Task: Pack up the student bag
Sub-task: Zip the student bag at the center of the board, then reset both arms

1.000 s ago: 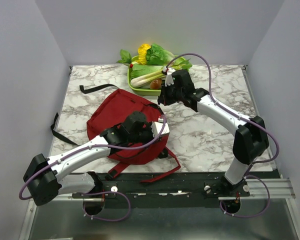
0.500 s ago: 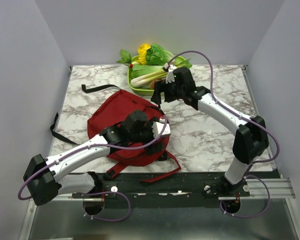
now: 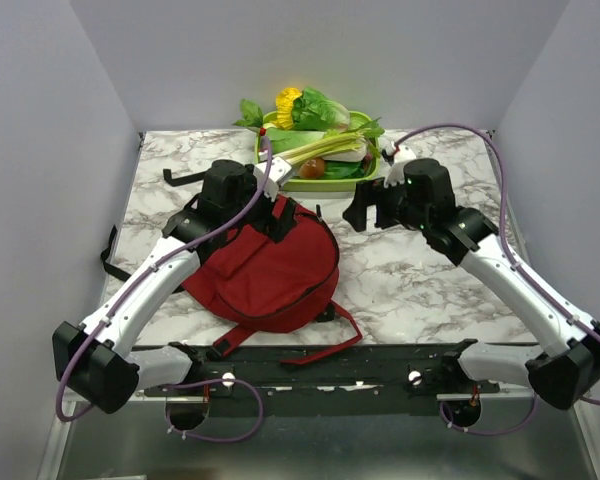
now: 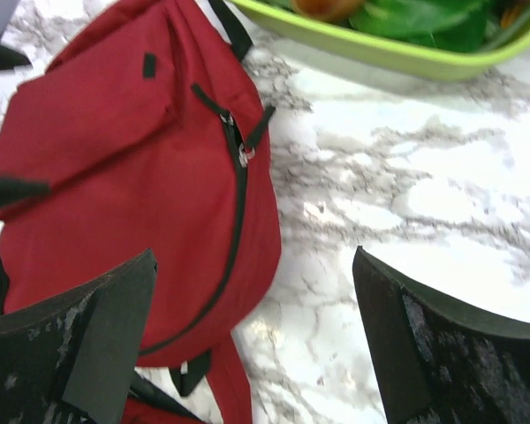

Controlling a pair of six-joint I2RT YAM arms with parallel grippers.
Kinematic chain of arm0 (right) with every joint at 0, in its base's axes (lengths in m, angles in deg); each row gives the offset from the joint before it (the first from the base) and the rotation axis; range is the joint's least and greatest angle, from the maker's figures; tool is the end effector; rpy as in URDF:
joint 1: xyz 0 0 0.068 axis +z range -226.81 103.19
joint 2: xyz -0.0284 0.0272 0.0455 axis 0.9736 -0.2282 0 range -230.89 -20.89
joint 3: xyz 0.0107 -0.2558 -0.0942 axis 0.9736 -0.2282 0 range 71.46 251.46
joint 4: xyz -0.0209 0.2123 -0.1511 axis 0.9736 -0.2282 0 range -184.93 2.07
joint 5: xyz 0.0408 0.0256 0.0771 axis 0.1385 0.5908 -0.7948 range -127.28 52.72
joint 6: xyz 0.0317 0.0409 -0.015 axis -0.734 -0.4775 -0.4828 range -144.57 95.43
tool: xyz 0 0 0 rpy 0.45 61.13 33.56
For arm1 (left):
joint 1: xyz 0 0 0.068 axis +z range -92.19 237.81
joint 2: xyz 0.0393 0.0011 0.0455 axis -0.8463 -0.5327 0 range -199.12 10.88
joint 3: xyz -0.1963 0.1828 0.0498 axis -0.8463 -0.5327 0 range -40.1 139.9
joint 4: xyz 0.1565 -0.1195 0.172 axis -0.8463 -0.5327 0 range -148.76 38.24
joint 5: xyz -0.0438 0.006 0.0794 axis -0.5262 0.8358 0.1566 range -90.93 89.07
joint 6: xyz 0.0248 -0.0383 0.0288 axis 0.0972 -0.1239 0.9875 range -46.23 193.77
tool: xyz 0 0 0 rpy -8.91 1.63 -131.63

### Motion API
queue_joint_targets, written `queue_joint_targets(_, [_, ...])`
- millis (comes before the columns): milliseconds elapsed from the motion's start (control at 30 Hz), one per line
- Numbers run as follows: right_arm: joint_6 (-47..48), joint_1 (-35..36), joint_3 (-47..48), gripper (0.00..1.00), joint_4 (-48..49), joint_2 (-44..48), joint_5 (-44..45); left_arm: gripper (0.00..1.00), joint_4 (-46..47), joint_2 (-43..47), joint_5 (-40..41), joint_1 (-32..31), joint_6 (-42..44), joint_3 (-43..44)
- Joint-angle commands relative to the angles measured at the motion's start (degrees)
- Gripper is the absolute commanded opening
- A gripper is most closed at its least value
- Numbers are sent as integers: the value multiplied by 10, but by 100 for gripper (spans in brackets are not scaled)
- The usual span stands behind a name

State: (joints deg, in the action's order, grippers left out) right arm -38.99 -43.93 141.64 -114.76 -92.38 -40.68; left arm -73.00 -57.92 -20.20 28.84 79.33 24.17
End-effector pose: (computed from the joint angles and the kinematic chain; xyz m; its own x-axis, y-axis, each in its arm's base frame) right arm 0.2331 0.1532 0.3666 -0.5295 -0.0463 -0.8470 -0.4687 0.8482 0.2467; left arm 0.2308 -0.1412 0.3533 -0.3089 0.2758 -0.9102 0.7508 0.6582 -0.0554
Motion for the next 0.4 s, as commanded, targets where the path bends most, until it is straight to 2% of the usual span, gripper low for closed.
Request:
queue_joint_targets(0, [-10, -2, -43, 100, -59, 62, 30, 99, -147, -40, 210, 1, -69, 50])
queue_joint_targets(100, [-12, -3, -70, 100, -81, 99, 62, 99, -188, -39, 279, 11, -79, 50])
queue_joint_targets(300, [-25, -3, -108, 100, -116, 151, 80, 99, -159, 31, 267, 53, -67, -30])
queue_joint_targets(367, [-29, -3, -117, 100, -124, 169, 79, 99, -131, 58, 240, 73, -66, -60])
